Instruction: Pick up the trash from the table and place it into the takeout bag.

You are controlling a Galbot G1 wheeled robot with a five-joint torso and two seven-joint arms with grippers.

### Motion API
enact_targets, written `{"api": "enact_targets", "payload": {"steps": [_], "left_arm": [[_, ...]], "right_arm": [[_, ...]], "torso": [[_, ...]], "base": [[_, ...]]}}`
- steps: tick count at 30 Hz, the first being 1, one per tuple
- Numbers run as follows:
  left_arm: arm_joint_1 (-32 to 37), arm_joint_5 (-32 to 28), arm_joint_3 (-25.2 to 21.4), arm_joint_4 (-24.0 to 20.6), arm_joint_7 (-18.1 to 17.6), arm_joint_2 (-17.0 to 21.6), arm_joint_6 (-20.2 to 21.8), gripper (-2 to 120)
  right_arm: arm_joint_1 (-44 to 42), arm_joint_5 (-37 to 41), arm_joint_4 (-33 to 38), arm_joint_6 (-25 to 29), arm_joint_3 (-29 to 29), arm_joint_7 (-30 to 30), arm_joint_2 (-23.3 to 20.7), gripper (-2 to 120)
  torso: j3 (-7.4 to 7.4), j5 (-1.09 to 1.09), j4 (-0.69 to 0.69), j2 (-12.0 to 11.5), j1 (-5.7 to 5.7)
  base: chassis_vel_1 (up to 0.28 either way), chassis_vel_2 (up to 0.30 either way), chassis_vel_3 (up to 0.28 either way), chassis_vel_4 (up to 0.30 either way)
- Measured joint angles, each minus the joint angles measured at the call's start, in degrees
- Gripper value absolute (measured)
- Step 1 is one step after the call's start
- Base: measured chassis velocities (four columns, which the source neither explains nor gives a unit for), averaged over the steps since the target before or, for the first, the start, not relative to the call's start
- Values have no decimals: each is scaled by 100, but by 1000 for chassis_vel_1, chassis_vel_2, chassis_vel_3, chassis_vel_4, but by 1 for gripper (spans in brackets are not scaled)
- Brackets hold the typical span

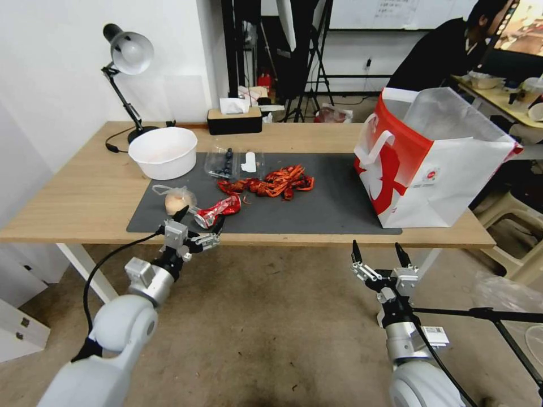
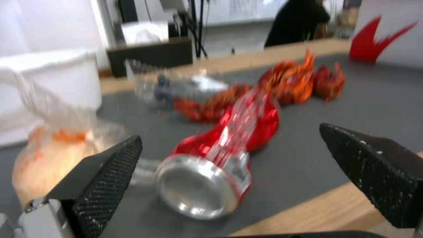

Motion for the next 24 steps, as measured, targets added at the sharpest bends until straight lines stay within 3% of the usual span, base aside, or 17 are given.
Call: {"api": "enact_targets", "payload": {"steps": [8,17,24], "left_arm": [[-401,-297,199,308,-17,551,471,100],[-503,-388,356,406,8,638,542,97],[-590,-378,452,485,55,631,513,86]], "right_arm": [[13,-40,-28,2,-4,-4,62,100],[71,-47,-47,3,-5,-4,72,100],[80,-54,-93,8,-3,-2,71,100]], "torso": [[-1,0,0,0,0],[-1,1,0,0,0],[-1,1,0,0,0]], "base": [[0,0,0,0],[0,0,0,0],[0,0,0,0]]}}
